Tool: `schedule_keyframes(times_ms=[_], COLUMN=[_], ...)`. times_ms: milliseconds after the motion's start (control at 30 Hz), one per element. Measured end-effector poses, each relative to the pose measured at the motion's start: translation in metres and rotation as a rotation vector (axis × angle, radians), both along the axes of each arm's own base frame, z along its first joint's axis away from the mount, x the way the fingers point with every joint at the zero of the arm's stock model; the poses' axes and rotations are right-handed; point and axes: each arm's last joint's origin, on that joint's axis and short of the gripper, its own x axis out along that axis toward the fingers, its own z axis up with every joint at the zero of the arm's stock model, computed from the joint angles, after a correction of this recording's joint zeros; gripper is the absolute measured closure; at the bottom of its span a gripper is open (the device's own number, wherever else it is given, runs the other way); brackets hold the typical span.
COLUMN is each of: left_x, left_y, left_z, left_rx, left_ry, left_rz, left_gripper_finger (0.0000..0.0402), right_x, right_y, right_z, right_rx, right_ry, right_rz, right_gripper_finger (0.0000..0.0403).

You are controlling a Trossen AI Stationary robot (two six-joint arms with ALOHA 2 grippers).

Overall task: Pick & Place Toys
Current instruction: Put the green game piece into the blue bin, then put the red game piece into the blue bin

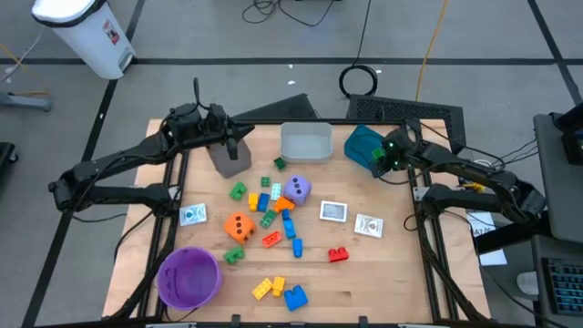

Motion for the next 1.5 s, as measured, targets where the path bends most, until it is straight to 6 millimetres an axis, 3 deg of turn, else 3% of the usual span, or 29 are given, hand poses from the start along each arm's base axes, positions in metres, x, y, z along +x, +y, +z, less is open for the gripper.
schedule_keyframes(times_ms=[133,467,767,933,1033,1300,1500], left_x=[0.004,0.007,0.007,0.007,0.007,0.007,0.009], left_y=[0.002,0.004,0.004,0.004,0.004,0.002,-0.002], left_z=[0.000,-0.001,-0.001,-0.001,0.000,-0.001,-0.003], left_rx=[0.010,-0.009,-0.011,-0.013,-0.012,-0.015,-0.028], left_ry=[-0.021,-0.032,-0.033,-0.035,-0.037,-0.033,-0.014], left_rz=[0.000,0.003,0.003,0.004,0.004,-0.057,-0.144], left_gripper_finger=[0.0357,0.0357,0.0357,0.0357,0.0357,0.0351,0.0307], right_x=[-0.001,0.001,0.033,0.060,0.075,0.104,0.117], right_y=[0.001,-0.004,-0.009,0.014,0.030,0.069,0.106], right_z=[-0.002,0.004,0.055,0.077,0.078,0.046,0.024], right_rx=[0.009,-0.029,-0.146,-0.257,-0.271,-0.093,0.109], right_ry=[0.005,-0.066,-0.679,-0.875,-0.910,-0.760,-0.687], right_rz=[0.005,0.001,0.226,0.386,0.416,0.582,0.795], right_gripper_finger=[0.0255,0.0163,0.0147,0.0158,0.0164,0.0178,0.0181])
